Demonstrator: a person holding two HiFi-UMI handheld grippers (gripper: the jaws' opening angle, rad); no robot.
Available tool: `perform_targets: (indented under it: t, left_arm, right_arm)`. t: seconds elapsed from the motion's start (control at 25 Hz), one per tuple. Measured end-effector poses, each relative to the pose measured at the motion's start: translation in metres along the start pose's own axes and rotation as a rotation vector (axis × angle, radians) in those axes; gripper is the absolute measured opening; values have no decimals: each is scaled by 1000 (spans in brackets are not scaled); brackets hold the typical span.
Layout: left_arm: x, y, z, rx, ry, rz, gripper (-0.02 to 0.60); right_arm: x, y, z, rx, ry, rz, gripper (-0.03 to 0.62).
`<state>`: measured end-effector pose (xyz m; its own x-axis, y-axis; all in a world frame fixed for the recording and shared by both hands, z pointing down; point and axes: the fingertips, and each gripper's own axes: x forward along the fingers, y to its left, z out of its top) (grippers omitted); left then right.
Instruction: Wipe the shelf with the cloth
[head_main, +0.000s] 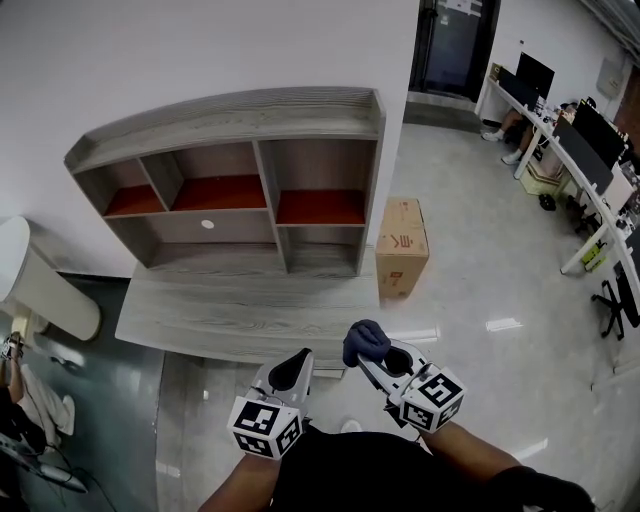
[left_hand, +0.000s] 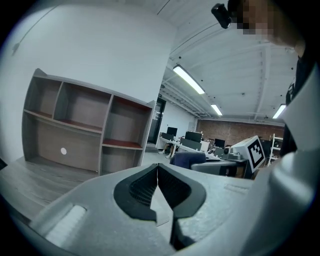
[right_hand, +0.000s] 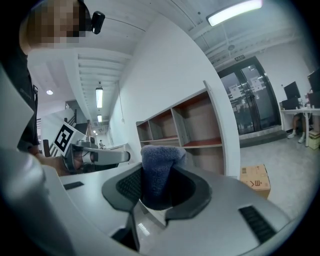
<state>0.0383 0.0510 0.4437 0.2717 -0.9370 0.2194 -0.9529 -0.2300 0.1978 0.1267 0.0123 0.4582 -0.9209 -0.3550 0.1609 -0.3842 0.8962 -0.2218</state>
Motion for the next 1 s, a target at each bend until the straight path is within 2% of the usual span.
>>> perform_targets:
  t: [0.6, 1.0]
  left_arm:
    - [-15, 24, 7, 82, 45, -85, 9]
    - [-23, 31, 2, 86, 62, -104, 9]
  right_arm:
    - [27, 30, 7, -17, -30, -76, 124]
    - [33, 37, 2, -7, -31, -105, 123]
